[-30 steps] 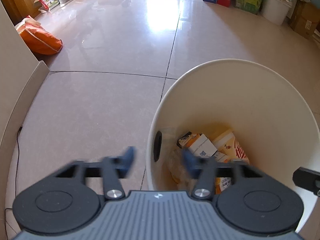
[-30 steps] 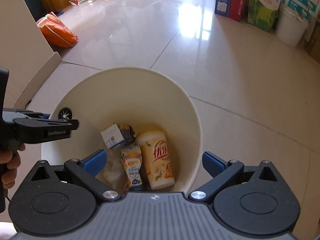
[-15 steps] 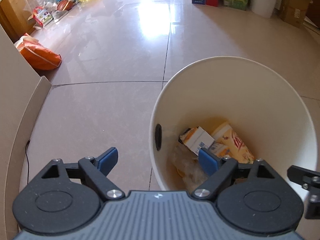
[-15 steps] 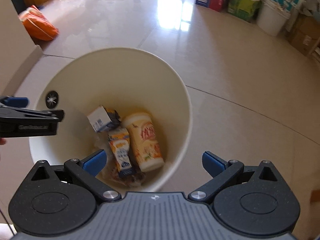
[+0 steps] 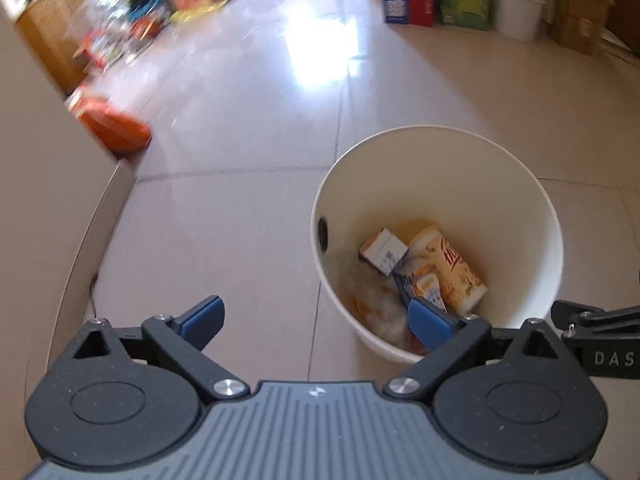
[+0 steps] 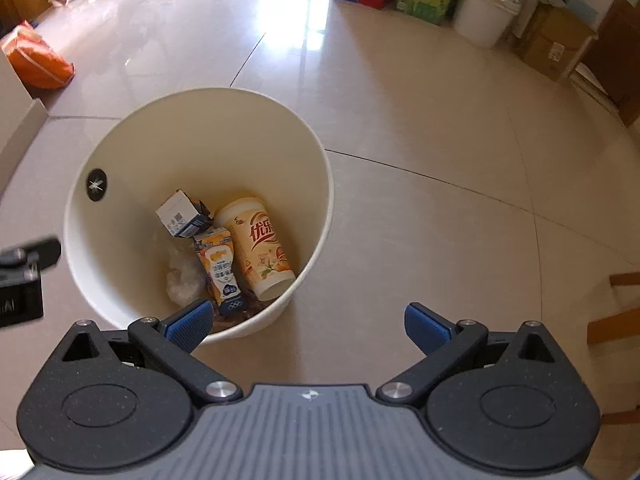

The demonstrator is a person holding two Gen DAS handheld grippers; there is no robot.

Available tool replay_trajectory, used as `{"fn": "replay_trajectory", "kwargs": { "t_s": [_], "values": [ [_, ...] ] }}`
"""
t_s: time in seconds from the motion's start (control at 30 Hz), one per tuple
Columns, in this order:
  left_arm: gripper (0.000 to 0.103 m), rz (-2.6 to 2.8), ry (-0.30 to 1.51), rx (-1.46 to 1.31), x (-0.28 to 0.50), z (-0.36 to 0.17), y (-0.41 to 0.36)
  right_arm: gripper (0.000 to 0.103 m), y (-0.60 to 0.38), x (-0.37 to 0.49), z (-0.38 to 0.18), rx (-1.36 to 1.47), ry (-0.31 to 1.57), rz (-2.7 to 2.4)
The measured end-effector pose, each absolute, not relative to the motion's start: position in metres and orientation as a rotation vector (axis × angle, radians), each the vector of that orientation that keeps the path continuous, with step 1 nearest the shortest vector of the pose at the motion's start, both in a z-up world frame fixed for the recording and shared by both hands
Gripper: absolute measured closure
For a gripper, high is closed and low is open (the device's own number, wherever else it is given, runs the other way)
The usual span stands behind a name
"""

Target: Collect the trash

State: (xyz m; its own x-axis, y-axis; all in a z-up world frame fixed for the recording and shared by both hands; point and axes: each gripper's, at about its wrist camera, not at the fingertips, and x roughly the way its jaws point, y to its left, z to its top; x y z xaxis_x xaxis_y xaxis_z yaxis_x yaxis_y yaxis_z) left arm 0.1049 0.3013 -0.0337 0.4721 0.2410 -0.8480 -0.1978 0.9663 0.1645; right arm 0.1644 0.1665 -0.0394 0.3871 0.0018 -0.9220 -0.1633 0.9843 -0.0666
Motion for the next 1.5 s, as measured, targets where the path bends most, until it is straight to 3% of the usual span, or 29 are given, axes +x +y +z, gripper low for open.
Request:
{"fn": "replay_trajectory", "kwargs": {
  "t_s": [0.47,1.5],
  "values": [
    [0.005,0.317,1.090,-0.047,0.070,0.002,0.287,0.000,0.169,0.124,0.018,-0.179,1.106,0.071],
    [0.005,0.308,1.108,-0.059,0.071,0.007,0.293,0.000,0.164,0.128,0.020,-0.089,1.144,0.057]
  ]
}}
